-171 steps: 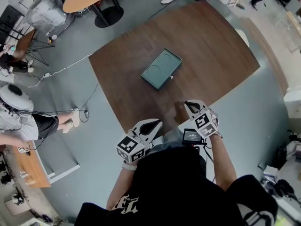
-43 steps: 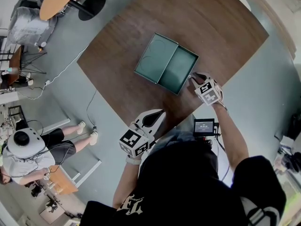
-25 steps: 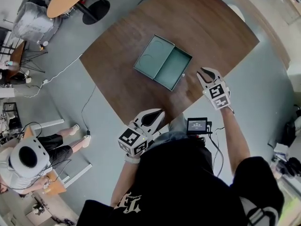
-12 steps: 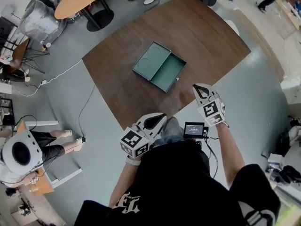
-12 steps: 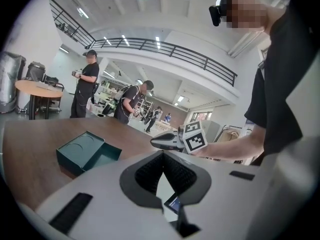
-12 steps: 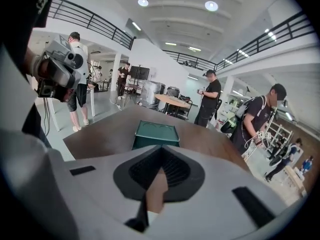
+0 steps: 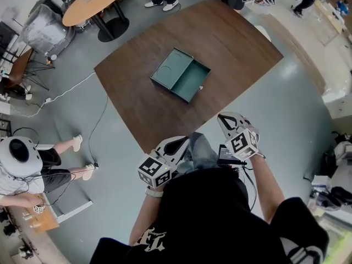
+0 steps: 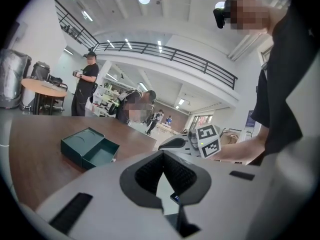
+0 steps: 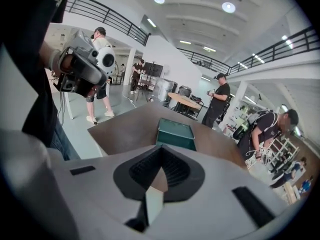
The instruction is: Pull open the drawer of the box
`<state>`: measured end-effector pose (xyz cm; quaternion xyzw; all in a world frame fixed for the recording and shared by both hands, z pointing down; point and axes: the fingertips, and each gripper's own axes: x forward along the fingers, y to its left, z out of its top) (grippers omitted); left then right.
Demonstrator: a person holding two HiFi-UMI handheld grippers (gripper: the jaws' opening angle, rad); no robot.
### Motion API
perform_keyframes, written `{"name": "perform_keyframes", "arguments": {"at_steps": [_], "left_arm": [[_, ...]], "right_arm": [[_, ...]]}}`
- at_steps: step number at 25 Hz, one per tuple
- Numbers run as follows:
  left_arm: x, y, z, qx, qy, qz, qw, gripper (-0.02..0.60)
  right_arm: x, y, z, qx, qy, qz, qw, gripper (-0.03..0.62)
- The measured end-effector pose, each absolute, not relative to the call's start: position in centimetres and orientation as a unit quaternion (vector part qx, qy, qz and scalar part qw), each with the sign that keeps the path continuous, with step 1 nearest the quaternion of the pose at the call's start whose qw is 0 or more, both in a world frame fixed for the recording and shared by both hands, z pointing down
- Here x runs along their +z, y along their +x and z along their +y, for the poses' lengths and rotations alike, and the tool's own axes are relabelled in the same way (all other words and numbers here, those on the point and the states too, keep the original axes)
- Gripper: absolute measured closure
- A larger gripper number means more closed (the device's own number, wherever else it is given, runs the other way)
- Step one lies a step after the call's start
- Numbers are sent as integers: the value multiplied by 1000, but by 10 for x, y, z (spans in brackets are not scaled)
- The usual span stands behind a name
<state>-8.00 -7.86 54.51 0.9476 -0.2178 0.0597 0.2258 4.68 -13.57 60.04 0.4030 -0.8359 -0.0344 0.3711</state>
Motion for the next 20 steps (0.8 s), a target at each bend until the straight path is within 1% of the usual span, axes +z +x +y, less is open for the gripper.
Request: {"name": "perform_keyframes", "arguments": {"at_steps": [7, 13, 17, 20], "left_arm": [[546, -72, -53, 50, 952, -197, 230, 575], [548, -71, -45, 46, 953, -193, 230, 575], [549, -68, -56, 45, 949, -212, 230, 575], [549, -63, -72, 32, 941, -230, 244, 575]], "right_arm": [[593, 36, -92, -39, 393, -835, 383, 605], [589, 27, -81, -55, 375, -836, 397, 605], [584, 41, -86, -62, 364, -839, 400, 605], [584, 57, -91, -58, 367, -840, 395, 605]]}}
